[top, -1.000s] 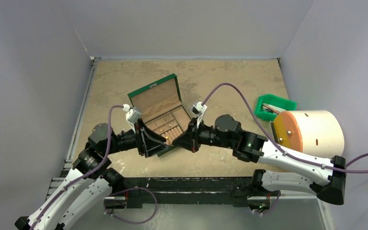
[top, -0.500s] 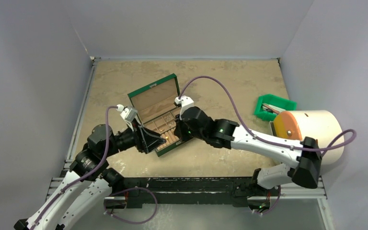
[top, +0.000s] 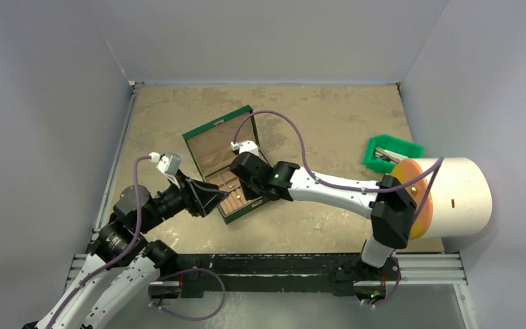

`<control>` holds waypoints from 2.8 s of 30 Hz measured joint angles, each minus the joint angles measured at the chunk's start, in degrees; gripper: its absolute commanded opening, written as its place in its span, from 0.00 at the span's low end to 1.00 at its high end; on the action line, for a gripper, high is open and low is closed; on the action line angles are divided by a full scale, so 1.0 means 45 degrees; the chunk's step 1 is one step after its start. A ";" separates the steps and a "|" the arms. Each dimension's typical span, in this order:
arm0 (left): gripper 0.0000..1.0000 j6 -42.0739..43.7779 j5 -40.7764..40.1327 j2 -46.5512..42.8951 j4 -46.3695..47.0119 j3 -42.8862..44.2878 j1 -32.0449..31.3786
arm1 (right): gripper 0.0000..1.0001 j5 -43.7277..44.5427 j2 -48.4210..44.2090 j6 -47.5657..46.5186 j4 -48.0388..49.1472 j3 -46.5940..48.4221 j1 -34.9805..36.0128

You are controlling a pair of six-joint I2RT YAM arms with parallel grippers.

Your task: Organize the mixed jewelry

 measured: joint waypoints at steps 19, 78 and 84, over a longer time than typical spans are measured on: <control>0.54 0.0000 -0.0549 -0.0092 -0.0044 0.0015 0.0131 | 0.00 0.0709 0.2069 0.0923 -0.1035 0.1005 -0.0146; 0.50 0.0083 -0.2637 0.2263 -0.0962 0.1394 0.0593 | 0.28 0.2380 -0.1433 0.1651 -0.1112 -0.0413 -0.0306; 0.39 0.0442 -0.4250 0.3599 -0.1438 0.2239 0.0597 | 0.26 0.2841 -0.2229 0.1831 -0.1292 -0.1977 -0.0321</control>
